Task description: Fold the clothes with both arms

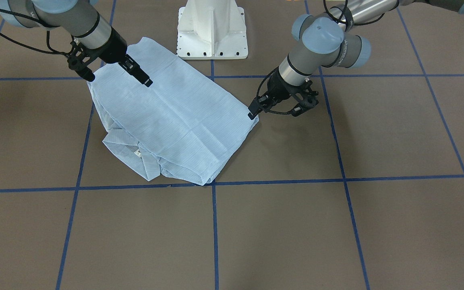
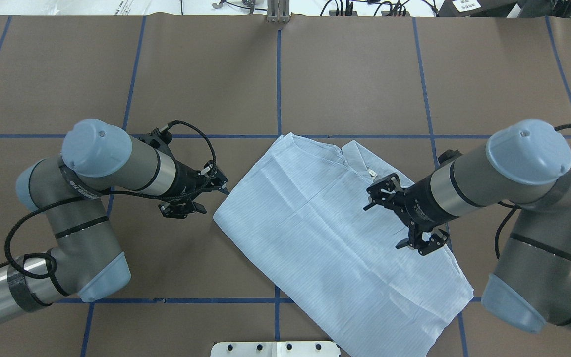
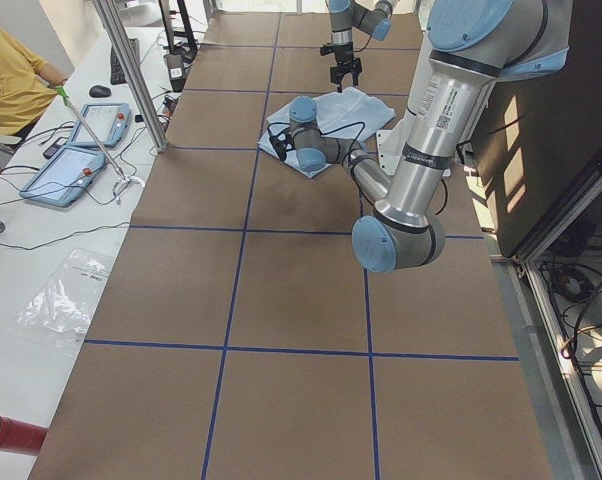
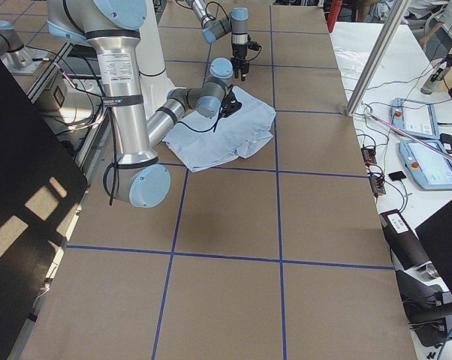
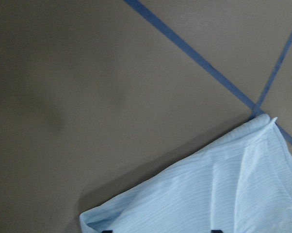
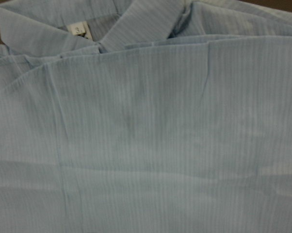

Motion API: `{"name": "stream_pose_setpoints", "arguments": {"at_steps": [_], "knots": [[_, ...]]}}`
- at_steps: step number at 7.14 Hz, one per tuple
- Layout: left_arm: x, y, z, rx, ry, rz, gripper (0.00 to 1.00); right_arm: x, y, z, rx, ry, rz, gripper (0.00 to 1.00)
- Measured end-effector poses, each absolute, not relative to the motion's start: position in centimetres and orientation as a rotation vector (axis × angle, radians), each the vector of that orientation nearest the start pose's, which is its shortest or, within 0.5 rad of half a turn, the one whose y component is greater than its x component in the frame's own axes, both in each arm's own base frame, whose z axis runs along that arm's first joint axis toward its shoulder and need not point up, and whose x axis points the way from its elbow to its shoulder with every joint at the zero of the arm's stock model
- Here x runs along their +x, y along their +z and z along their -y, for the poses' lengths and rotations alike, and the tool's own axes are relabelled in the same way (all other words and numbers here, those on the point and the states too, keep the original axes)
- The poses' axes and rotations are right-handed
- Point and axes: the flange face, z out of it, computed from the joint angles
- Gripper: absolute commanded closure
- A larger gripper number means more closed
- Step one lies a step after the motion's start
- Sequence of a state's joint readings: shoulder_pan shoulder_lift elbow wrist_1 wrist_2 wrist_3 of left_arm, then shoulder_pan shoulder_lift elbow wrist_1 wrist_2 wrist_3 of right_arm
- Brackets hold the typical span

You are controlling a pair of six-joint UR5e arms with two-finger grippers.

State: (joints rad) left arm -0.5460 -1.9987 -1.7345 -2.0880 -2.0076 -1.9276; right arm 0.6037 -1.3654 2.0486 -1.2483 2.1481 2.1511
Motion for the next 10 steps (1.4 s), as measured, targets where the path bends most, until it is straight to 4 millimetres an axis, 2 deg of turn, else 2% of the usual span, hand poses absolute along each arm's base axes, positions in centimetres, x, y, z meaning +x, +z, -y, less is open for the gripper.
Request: {"name": "stream_pose_setpoints", "arguments": {"at_steps": [1, 2, 4, 5, 6, 7, 9, 10], "knots": [[50.3, 28.5, 38.9, -0.291, -0.550, -1.118, 0.32, -37.6, 29.2, 37.2, -0.504, 0.793, 1.015, 0.00], [51.5, 28.8, 38.0, -0.279, -0.549, -1.108, 0.39, -37.3, 29.3, 38.0, -0.483, 0.811, 1.018, 0.00], [52.6, 29.3, 37.3, -0.270, -0.549, -1.094, 0.48, -37.3, 30.0, 39.0, -0.447, 0.841, 1.012, 0.00], [52.8, 29.4, 37.4, -0.258, -0.556, -1.091, 0.61, -37.4, 30.2, 39.2, -0.438, 0.847, 1.008, 0.00], [53.0, 29.5, 37.8, -0.234, -0.572, -1.091, 0.94, -37.4, 30.3, 39.2, -0.435, 0.849, 1.007, 0.00], [53.1, 29.7, 38.1, -0.209, -0.586, -1.087, 1.00, -37.4, 30.3, 39.3, -0.435, 0.850, 1.008, 0.00], [53.3, 30.5, 39.1, -0.144, -0.604, -1.074, 1.00, -37.4, 30.3, 39.3, -0.436, 0.852, 1.007, 0.00], [53.0, 30.5, 40.3, -0.085, -0.594, -1.071, 1.00, -37.4, 30.4, 39.3, -0.436, 0.852, 1.004, 0.00]]}}
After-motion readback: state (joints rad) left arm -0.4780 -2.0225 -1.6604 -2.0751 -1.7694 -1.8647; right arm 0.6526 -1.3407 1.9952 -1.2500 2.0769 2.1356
